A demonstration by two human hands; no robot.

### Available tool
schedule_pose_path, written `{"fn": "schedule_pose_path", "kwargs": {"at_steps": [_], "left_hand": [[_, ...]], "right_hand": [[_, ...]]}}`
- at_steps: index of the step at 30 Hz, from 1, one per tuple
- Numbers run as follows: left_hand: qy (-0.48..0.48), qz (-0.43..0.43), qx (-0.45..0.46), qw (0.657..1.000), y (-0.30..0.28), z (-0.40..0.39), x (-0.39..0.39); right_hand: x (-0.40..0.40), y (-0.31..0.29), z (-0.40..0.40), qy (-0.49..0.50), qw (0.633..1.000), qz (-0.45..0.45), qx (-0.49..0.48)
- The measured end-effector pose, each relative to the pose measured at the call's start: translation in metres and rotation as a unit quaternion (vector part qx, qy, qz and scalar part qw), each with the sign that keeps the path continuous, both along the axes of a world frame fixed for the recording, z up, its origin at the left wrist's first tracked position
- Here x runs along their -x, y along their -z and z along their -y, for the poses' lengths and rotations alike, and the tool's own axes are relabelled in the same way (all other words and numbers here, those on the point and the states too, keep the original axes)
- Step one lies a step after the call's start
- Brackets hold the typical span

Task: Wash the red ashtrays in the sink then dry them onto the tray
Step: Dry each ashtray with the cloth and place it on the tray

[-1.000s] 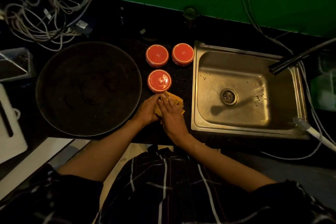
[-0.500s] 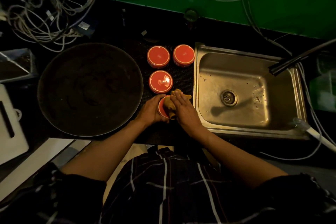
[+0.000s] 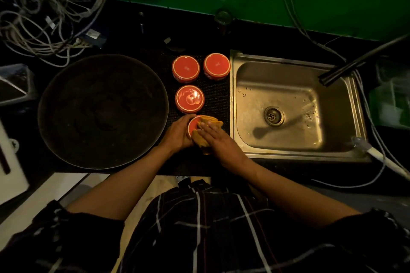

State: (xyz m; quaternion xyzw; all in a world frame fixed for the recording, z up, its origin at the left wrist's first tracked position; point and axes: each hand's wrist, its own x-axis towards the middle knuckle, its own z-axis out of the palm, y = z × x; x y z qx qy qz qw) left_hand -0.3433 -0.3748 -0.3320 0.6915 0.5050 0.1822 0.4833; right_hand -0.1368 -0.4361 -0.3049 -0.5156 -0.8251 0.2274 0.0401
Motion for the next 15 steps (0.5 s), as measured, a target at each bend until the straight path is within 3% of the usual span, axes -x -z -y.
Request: {"fn": "schedule_pose_path", "kwargs": {"at_steps": [5,11,15], "left_hand": [[0.001,-0.004,0.010,1.000,-0.002,0.000,-0.002],[-0.005,0.018,0.010,1.000,-0.006,-0.002,-0.002],[-0.008,0.012,0.014,1.000,-0.013,0.000,-0.004]], "right_hand": [[-0.017,-0.008,-0.011,0.057,0.998,0.001,0.002],[0.034,-0.010,-0.029,0.142,0.990,0.001,0.021],[0.051,-0.005,-0.019,0.136,0.990,-0.017,0.005]]}}
